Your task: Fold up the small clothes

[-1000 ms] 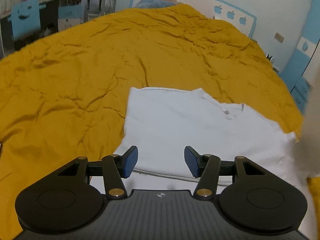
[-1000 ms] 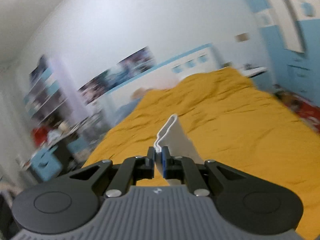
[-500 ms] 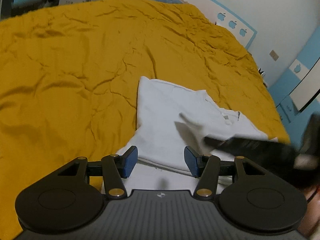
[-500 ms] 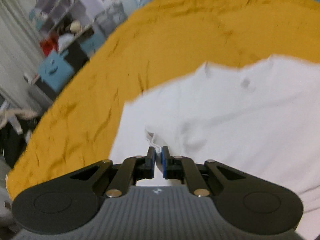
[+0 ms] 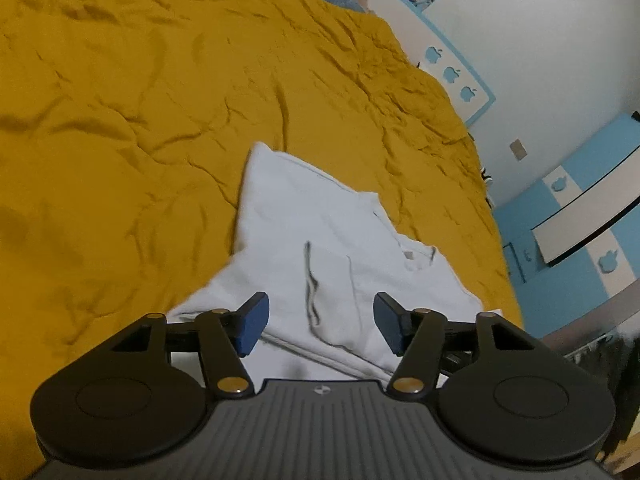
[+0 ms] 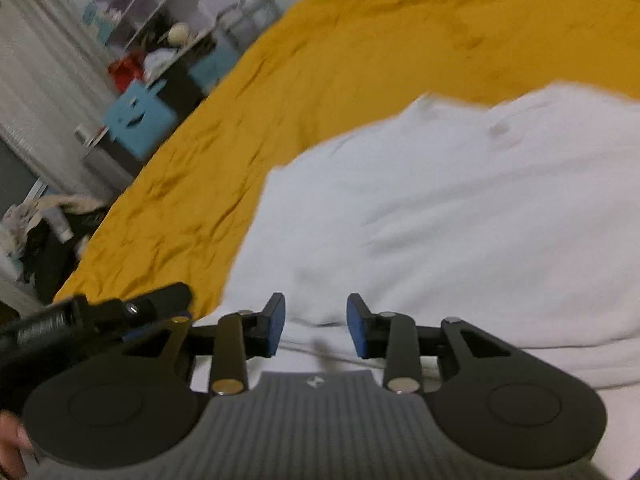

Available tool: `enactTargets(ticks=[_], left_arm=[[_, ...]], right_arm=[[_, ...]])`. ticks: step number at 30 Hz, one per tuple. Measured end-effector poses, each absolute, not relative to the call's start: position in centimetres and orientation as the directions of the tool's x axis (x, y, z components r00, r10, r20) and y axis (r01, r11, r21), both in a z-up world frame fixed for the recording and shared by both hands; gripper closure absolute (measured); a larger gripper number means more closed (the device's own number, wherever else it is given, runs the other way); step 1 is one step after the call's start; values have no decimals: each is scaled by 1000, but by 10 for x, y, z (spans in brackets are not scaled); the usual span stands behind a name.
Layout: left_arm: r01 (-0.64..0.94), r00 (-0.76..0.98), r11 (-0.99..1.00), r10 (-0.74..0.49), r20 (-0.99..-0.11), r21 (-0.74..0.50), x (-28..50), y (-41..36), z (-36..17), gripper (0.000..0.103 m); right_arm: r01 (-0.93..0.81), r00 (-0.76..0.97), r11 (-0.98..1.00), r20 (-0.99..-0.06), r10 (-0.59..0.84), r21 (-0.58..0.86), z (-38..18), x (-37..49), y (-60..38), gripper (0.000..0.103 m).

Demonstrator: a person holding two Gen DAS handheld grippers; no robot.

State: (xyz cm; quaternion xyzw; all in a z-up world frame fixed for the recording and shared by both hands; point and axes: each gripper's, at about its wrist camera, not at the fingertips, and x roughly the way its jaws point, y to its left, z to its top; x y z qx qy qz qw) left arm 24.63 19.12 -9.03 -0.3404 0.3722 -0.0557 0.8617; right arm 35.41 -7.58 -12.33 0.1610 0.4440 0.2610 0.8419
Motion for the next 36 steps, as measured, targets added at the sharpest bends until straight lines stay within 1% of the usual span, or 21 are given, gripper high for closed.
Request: enactTargets(ticks=[5, 9, 11, 13, 14, 16, 17, 18, 19, 22, 25, 31, 33, 36], left_arm=[[-188, 684, 759, -354, -638, -623, 272, 179, -102, 33], [-205, 636, 753, -383, -670, -625, 298, 169, -121, 33], [-231, 608, 782, -348, -713, -579, 310, 159, -129, 33], [-213, 608, 816, -320, -726, -537, 316, 147, -130, 33], [-204, 610, 832, -304, -732, -516, 318, 141, -130, 35], [-177, 612, 852, -296, -733, -492, 321, 132, -128, 57], [-163, 611, 861, -295, -735, -481, 323, 128, -126, 80], [-158, 611, 871, -284, -739, -465, 324, 125, -124, 94], [-152, 620, 880, -270, -737, -450, 324, 123, -119, 98], [-119, 663, 881, -273, -697, -458, 321, 118, -93, 100], [-44, 719, 878, -302, -625, -476, 319, 103, -52, 100], [133, 763, 882, -383, -521, -453, 323, 55, 34, 100], [200, 786, 871, -416, -457, -450, 320, 43, 62, 100], [250, 838, 870, -415, -355, -426, 308, 45, 101, 100]], right_arm=[[-187, 537, 867, -691, 485, 463, -115, 334, -149, 70], [-131, 594, 900, -694, 407, 416, -116, 313, -198, 70], [-101, 614, 915, -699, 367, 392, -115, 301, -220, 69], [-82, 625, 920, -699, 347, 383, -113, 288, -242, 70], [-80, 630, 926, -702, 333, 368, -112, 282, -251, 69], [-80, 637, 940, -708, 304, 332, -115, 272, -261, 70], [-78, 641, 944, -709, 294, 321, -116, 268, -266, 70], [-75, 642, 945, -709, 290, 318, -117, 264, -273, 70], [-70, 642, 944, -710, 290, 322, -120, 261, -277, 70], [-45, 647, 938, -706, 289, 343, -128, 264, -280, 72], [-42, 652, 939, -702, 285, 343, -132, 274, -272, 74], [-169, 649, 907, -649, 397, 386, -131, 303, -227, 74], [-201, 623, 891, -649, 437, 407, -136, 317, -212, 74], [-184, 629, 902, -658, 414, 392, -141, 332, -206, 74]])
